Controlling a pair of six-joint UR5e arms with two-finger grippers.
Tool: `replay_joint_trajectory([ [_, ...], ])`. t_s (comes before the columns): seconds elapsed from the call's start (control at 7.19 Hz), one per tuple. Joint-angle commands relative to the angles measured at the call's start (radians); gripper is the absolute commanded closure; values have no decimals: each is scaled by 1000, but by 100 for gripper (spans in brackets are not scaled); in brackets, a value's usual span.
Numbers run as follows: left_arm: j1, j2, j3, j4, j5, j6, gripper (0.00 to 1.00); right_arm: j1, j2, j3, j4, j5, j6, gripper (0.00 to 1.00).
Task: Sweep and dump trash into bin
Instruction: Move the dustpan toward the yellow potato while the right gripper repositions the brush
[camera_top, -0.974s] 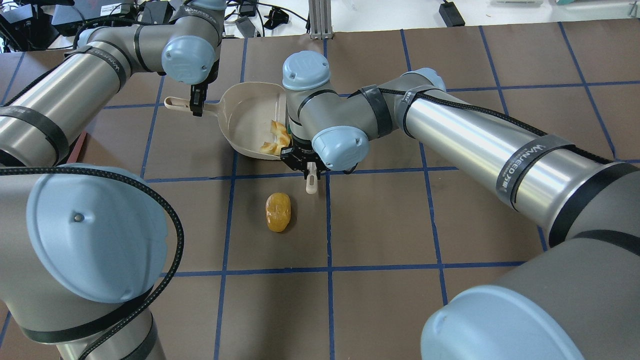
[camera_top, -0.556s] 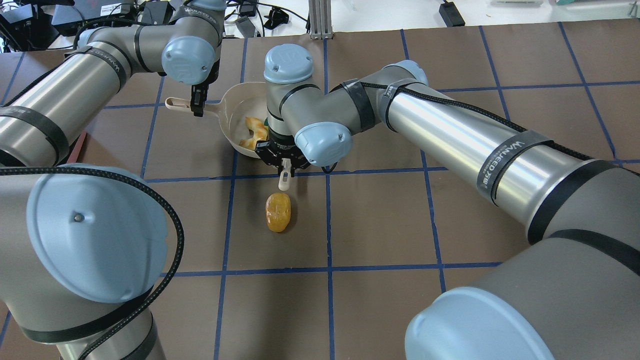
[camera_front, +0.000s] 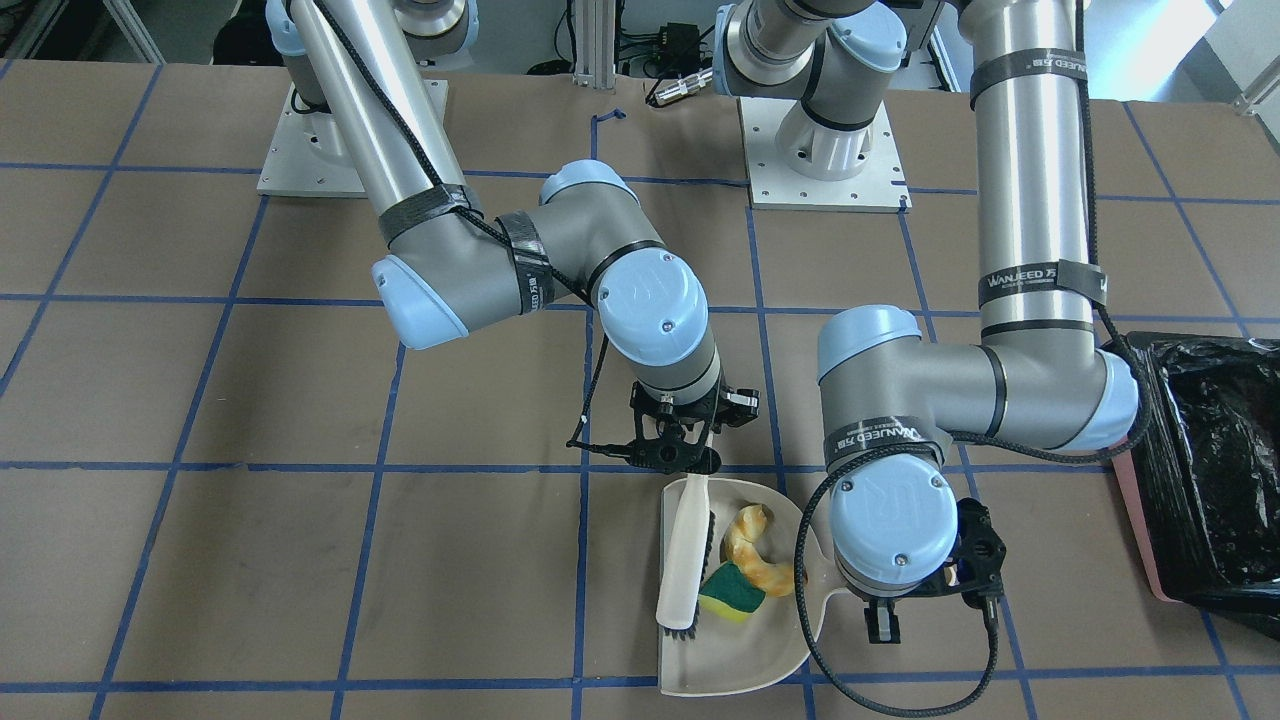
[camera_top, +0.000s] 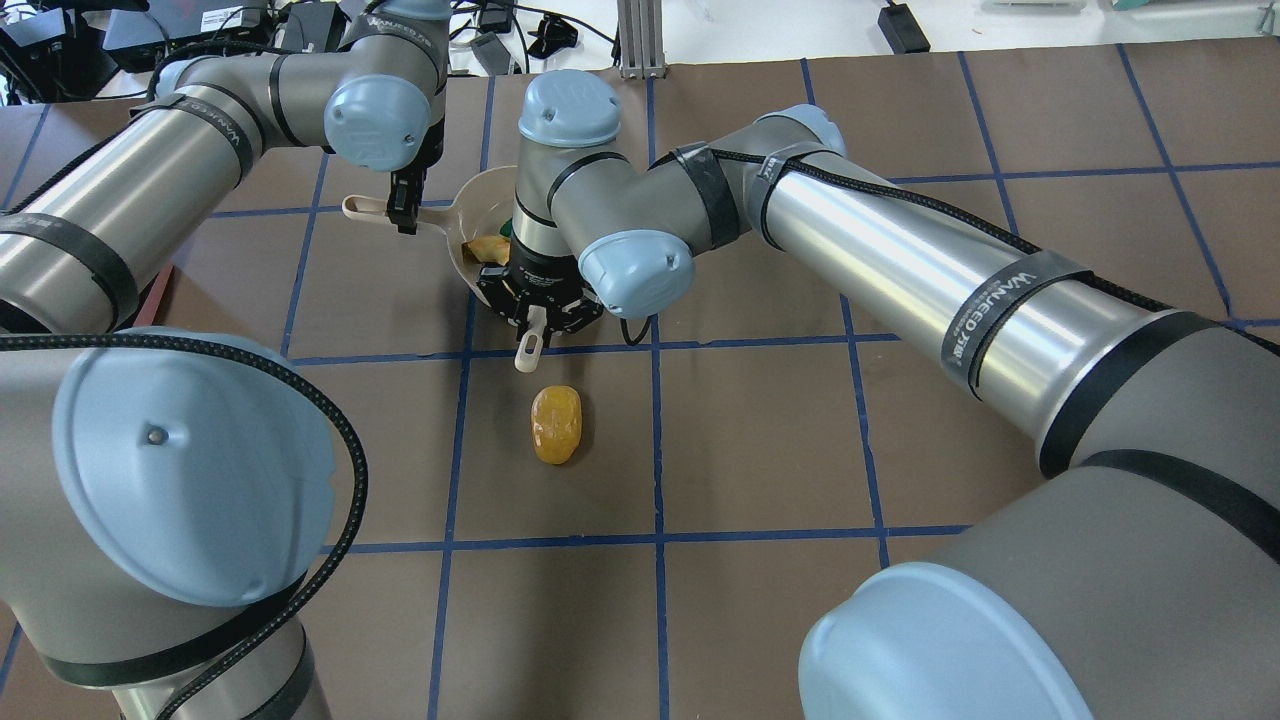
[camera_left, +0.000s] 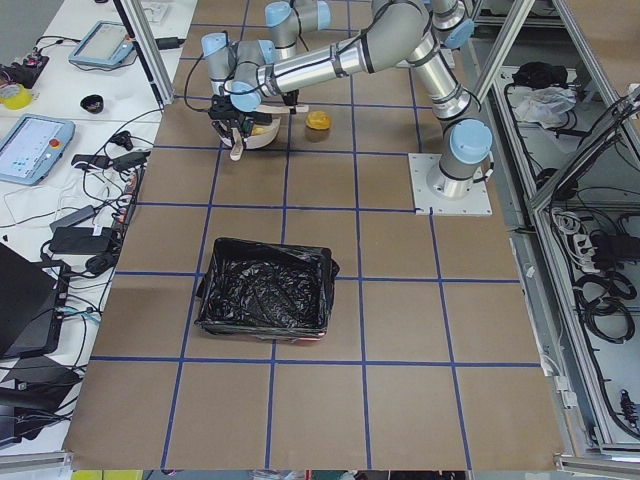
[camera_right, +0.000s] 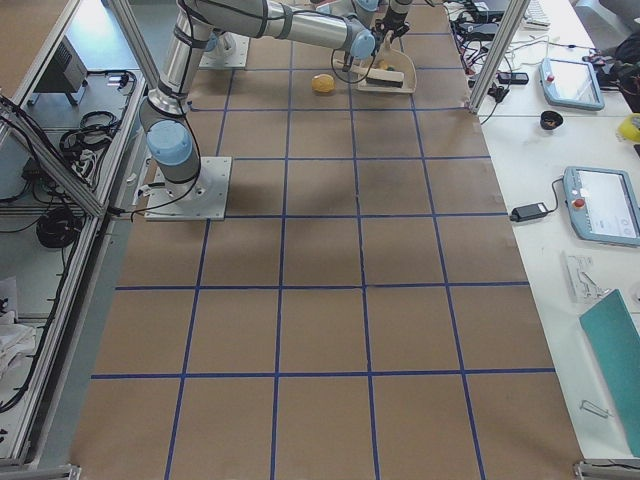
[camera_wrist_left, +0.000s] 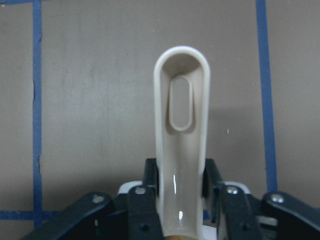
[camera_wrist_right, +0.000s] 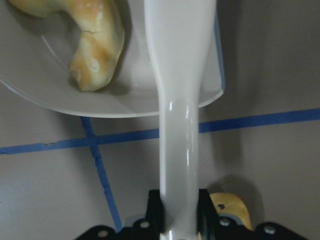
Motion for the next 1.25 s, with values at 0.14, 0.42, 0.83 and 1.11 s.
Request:
replay_joint_trajectory([
  [0.14,9,7,-47,147,-143,153,100,-4,-42,11,147,-139,-24,95],
  [0.42,24,7,-56,147,-184,206,100,-18,-50,17,163,-189,-101,95],
  [0.83,70,13,-88,147,-205,288,100,-20,-70,12,227,-269,-157,93],
  [1.11,113,45,-76,140,-202,292,100,-20,-76,12,247,-316,-187,92],
])
